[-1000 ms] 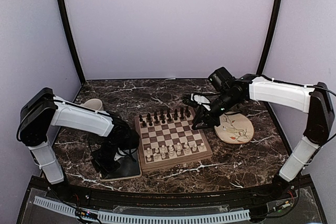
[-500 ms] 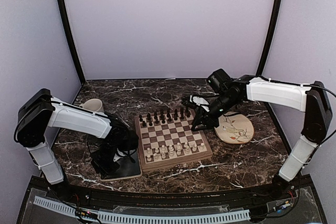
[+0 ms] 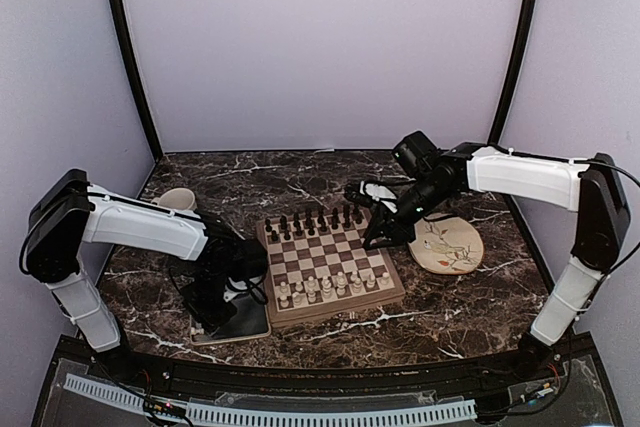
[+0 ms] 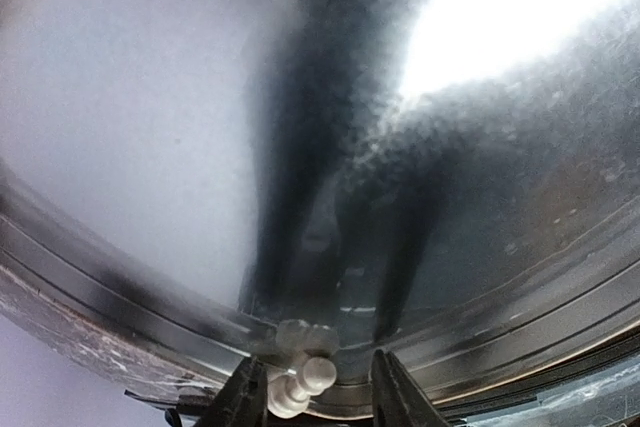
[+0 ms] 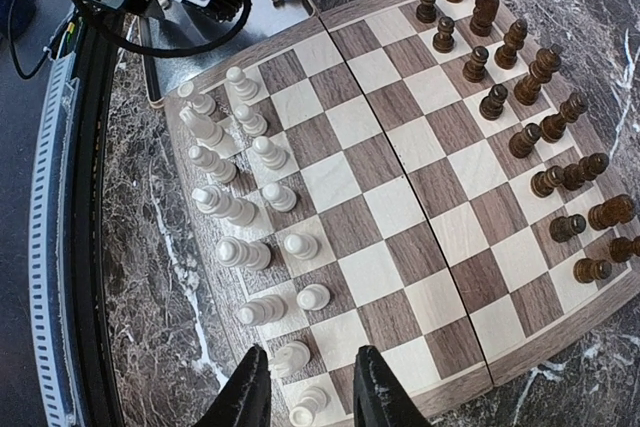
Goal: Set up the chess pieces on the board
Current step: Pick up the pawn from the storage box.
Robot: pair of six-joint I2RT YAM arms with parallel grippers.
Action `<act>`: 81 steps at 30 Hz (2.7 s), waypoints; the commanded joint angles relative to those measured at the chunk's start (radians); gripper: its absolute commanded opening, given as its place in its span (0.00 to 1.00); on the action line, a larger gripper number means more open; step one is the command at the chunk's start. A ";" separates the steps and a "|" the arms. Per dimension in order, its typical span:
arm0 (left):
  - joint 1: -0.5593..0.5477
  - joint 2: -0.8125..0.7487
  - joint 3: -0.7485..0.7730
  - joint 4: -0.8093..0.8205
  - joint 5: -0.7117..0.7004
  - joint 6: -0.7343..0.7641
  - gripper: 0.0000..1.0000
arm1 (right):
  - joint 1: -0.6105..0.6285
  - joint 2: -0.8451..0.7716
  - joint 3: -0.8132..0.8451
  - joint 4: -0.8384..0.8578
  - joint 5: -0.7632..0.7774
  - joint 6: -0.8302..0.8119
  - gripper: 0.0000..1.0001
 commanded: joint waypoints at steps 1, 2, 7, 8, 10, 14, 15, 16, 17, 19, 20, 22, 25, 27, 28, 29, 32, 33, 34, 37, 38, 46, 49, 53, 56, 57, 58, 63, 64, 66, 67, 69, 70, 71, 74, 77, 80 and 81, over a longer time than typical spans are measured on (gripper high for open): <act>-0.007 -0.017 -0.003 0.048 0.019 0.043 0.36 | -0.005 0.010 0.024 0.010 -0.010 0.008 0.30; -0.007 -0.010 -0.007 0.043 0.015 0.041 0.35 | -0.005 0.010 0.024 0.009 -0.010 0.009 0.30; -0.007 -0.004 -0.007 0.028 -0.014 0.026 0.34 | -0.005 0.015 0.024 0.008 -0.010 0.009 0.30; -0.007 -0.004 -0.008 0.024 -0.020 0.021 0.34 | -0.004 0.016 0.025 0.007 -0.011 0.010 0.30; -0.007 -0.002 -0.007 0.004 -0.020 0.006 0.35 | -0.004 0.020 0.027 0.007 -0.014 0.011 0.30; -0.007 0.012 0.026 -0.079 -0.039 -0.044 0.35 | -0.004 0.023 0.031 0.005 -0.021 0.011 0.30; -0.007 0.014 0.024 -0.092 -0.037 -0.053 0.35 | -0.004 0.024 0.031 0.004 -0.022 0.011 0.30; -0.007 0.015 0.019 -0.101 -0.032 -0.061 0.35 | -0.003 0.025 0.031 0.005 -0.024 0.012 0.30; -0.007 0.016 0.012 -0.106 -0.025 -0.066 0.34 | -0.004 0.026 0.031 0.004 -0.024 0.011 0.30; -0.007 0.010 -0.001 -0.101 -0.006 -0.068 0.32 | -0.004 0.026 0.031 0.005 -0.028 0.012 0.30; -0.007 0.008 -0.004 -0.097 -0.009 -0.068 0.32 | -0.003 0.028 0.031 0.006 -0.030 0.011 0.30; -0.007 0.014 -0.006 -0.089 -0.013 -0.063 0.31 | -0.003 0.030 0.033 0.005 -0.033 0.012 0.30; -0.007 0.039 -0.005 -0.083 -0.002 -0.056 0.29 | -0.002 0.030 0.034 0.003 -0.033 0.012 0.30; -0.007 0.053 -0.006 -0.078 0.002 -0.050 0.29 | -0.002 0.027 0.032 0.005 -0.029 0.011 0.30; -0.007 0.060 -0.004 -0.074 0.003 -0.046 0.28 | -0.002 0.026 0.029 0.004 -0.028 0.011 0.30; -0.007 0.066 -0.004 -0.070 0.005 -0.044 0.28 | -0.001 0.024 0.027 0.005 -0.027 0.010 0.30; -0.007 0.084 -0.008 -0.057 0.016 -0.034 0.28 | -0.002 0.021 0.021 0.007 -0.022 0.011 0.30; -0.007 0.089 -0.011 -0.048 0.023 -0.031 0.28 | -0.001 0.020 0.020 0.007 -0.021 0.011 0.30; -0.007 0.094 -0.015 -0.042 0.026 -0.028 0.27 | -0.002 0.020 0.019 0.007 -0.021 0.010 0.30; -0.007 0.088 -0.025 -0.017 0.044 -0.023 0.21 | -0.002 0.018 0.017 0.009 -0.017 0.009 0.30; -0.007 0.086 -0.027 -0.010 0.044 -0.022 0.20 | -0.001 0.019 0.017 0.008 -0.016 0.009 0.30; 0.006 0.056 0.007 0.092 0.027 -0.023 0.14 | 0.001 0.029 0.028 0.005 -0.011 0.011 0.30; 0.018 0.053 0.025 0.108 0.020 -0.030 0.14 | 0.004 0.028 0.027 0.003 -0.003 0.009 0.30; 0.063 0.020 0.031 0.152 0.025 -0.060 0.14 | 0.007 0.028 0.026 0.004 0.002 0.009 0.30; 0.102 -0.006 0.016 0.194 0.042 -0.081 0.14 | 0.010 0.031 0.028 0.005 0.006 0.009 0.29; 0.111 -0.012 0.011 0.201 0.041 -0.090 0.15 | 0.011 0.030 0.027 0.004 0.008 0.009 0.30; 0.116 -0.016 0.001 0.205 0.039 -0.097 0.18 | 0.012 0.031 0.027 0.005 0.010 0.009 0.30; 0.117 -0.049 -0.035 0.206 0.065 -0.128 0.31 | 0.016 0.032 0.024 0.007 0.009 0.007 0.30; 0.117 -0.057 -0.042 0.204 0.064 -0.136 0.33 | 0.017 0.033 0.025 0.008 0.009 0.008 0.30; 0.117 -0.072 -0.064 0.202 0.067 -0.149 0.35 | 0.019 0.036 0.027 0.009 0.007 0.007 0.29; 0.116 -0.077 -0.074 0.199 0.068 -0.154 0.35 | 0.019 0.038 0.028 0.008 0.008 0.005 0.30; 0.117 -0.091 -0.094 0.187 0.062 -0.161 0.36 | 0.022 0.039 0.028 0.009 0.006 0.005 0.30; 0.117 -0.099 -0.100 0.181 0.057 -0.163 0.36 | 0.022 0.040 0.028 0.008 0.006 0.006 0.30; 0.117 -0.105 -0.104 0.176 0.053 -0.165 0.36 | 0.024 0.042 0.028 0.009 0.004 0.006 0.30; 0.117 -0.122 -0.111 0.164 0.052 -0.164 0.34 | 0.028 0.046 0.030 0.011 0.002 0.005 0.30; 0.117 -0.135 -0.115 0.150 0.047 -0.161 0.34 | 0.033 0.047 0.033 0.009 0.004 0.005 0.30; 0.117 -0.145 -0.116 0.130 0.041 -0.159 0.34 | 0.036 0.047 0.031 0.008 0.007 0.005 0.30; 0.117 -0.149 -0.115 0.123 0.040 -0.158 0.36 | 0.036 0.046 0.030 0.008 0.008 0.004 0.30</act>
